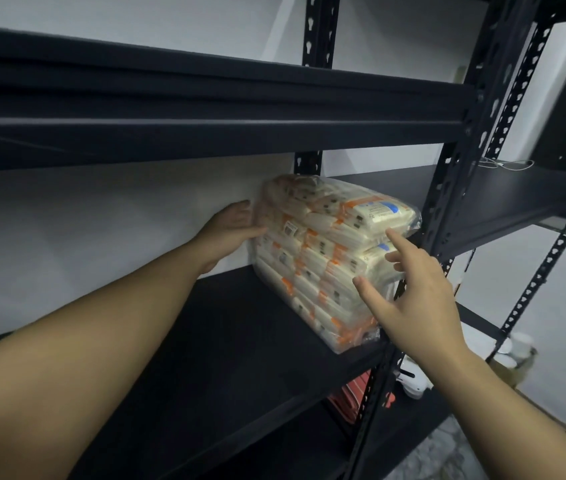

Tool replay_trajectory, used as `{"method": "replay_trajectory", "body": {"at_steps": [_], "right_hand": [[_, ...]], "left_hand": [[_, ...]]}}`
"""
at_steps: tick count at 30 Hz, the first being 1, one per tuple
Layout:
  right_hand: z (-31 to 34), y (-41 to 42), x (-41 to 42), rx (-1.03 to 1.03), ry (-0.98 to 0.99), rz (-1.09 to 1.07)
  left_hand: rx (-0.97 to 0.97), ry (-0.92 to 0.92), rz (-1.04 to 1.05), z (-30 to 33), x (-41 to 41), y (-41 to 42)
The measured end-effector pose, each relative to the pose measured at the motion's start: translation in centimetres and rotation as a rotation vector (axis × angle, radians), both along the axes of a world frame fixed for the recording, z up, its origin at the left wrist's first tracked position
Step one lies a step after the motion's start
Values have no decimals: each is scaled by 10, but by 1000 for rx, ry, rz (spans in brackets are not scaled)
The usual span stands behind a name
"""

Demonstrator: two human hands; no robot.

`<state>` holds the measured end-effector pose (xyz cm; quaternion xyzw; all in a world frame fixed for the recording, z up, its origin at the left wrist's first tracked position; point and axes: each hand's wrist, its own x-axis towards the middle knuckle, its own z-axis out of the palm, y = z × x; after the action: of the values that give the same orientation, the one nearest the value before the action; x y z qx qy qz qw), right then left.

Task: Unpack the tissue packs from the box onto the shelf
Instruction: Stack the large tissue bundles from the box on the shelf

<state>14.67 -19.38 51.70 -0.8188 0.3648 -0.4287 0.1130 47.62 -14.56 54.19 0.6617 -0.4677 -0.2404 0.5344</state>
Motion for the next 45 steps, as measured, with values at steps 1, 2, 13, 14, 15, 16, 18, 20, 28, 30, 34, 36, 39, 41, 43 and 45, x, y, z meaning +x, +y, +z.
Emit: {"method": "replay_trajectory", "body": {"at_steps": [1,2,13,14,15,16,18,20,28,30,34,36,39,41,43,45], "right_hand": [[-4,3,0,-5,7,0],[-7,8,0,-3,8,2],[7,10,6,-93,-90,-40],[10,5,6,-87,-91,-28],[11,0,6,-79,-86,-17],[11,-5,6,-77,-76,-4],[6,-15,5,-81,-57,42],[0,-23,3,-74,-75,107],[-17,-38,-2,-50,-50,320],[-20,-39,-1,-70,-32,346],[-24,-40,1,-77,-17,392],[-25,-43,-1,-81,-23,415],[-25,-48,-6,-80,-45,477],[-25,-51,-9,-84,-55,504],[-23,-54,-11,-81,-59,514],[-21,-57,-12,-81,-57,522]], "left_hand": [[23,-5,9,-7,2,10],[47,-6,24,-13,3,22],[74,-58,78,-40,-55,42],[55,-49,90,-38,-61,35],[33,-41,98,-34,-67,29],[15,-35,107,-31,-73,21],[-15,-24,124,-24,-86,6],[-53,4,143,-17,-96,-9],[-80,125,313,-15,-124,-43],[-80,121,333,-15,-126,-45],[-86,139,372,-17,-127,-48],[-89,151,393,-19,-132,-46],[-90,159,395,-25,-136,-44],[-98,157,406,-30,-138,-43],[-115,151,420,-32,-143,-42],[-126,158,432,-34,-148,-43]]}}
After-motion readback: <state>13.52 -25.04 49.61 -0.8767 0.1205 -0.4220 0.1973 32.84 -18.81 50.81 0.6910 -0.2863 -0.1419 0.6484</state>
